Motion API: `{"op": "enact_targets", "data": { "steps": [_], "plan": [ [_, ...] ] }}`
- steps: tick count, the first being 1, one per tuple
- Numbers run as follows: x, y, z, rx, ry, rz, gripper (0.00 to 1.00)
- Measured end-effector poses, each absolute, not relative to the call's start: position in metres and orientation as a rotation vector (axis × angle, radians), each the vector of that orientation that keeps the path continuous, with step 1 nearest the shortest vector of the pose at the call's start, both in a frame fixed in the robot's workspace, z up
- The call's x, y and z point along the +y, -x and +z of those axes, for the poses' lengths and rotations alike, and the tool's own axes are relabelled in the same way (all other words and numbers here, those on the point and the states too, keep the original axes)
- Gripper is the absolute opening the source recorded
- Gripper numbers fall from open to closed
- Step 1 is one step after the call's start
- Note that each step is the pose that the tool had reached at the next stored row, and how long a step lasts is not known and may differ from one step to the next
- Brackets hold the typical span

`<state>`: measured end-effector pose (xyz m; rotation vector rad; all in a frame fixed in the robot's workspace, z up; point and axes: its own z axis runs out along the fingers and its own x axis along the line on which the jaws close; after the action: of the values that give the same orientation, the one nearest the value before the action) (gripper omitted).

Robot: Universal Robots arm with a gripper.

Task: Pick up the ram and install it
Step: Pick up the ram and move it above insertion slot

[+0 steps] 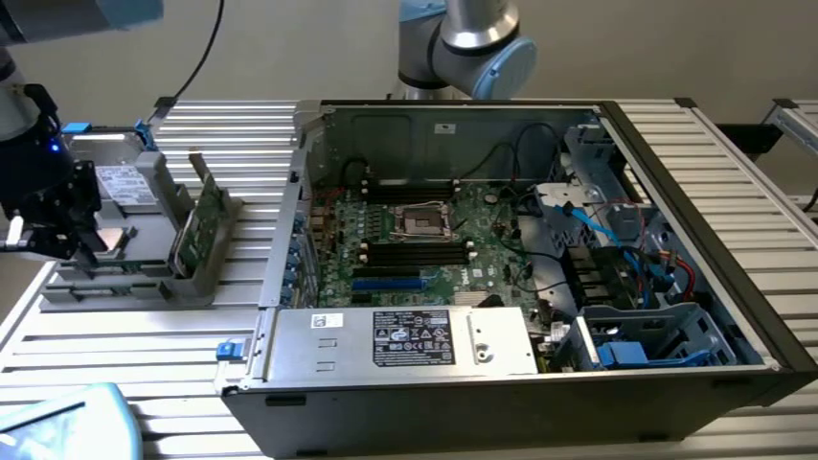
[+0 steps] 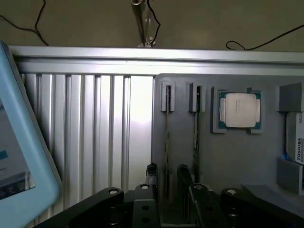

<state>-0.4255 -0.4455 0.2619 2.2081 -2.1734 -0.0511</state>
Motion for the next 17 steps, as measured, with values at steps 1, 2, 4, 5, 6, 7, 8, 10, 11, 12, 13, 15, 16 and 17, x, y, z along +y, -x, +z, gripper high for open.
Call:
{"op": "enact_targets", "data": {
  "steps": [1, 2, 4, 5, 6, 7, 8, 10, 11, 12, 13, 15, 16, 17],
  "plan": [
    [-0.446, 0.426, 0.260, -2.173, -2.208, -0.051, 0.31],
    [-0.446, 0.426, 0.258, -2.173, -2.208, -0.051, 0.31],
    [-0.445, 0.426, 0.255, -2.173, -2.208, -0.051, 0.31],
    [-0.445, 0.426, 0.253, -2.173, -2.208, -0.051, 0.31],
    [-0.445, 0.427, 0.251, -2.173, -2.208, -0.051, 0.31],
    [-0.444, 0.427, 0.249, -2.173, -2.208, -0.051, 0.31],
    [-0.444, 0.427, 0.247, -2.173, -2.208, -0.051, 0.31],
    [-0.443, 0.428, 0.244, -2.173, -2.208, -0.051, 0.31],
    [-0.442, 0.428, 0.242, -2.173, -2.208, -0.051, 0.31],
    [-0.442, 0.429, 0.240, -2.173, -2.208, -0.051, 0.31],
    [-0.442, 0.429, 0.238, -2.173, -2.208, -0.051, 0.31],
    [-0.442, 0.429, 0.235, -2.173, -2.208, -0.051, 0.31],
    [-0.443, 0.429, 0.233, -2.174, -2.208, -0.051, 0.31],
    [-0.443, 0.429, 0.231, -2.174, -2.208, -0.051, 0.31]
  ]
}}
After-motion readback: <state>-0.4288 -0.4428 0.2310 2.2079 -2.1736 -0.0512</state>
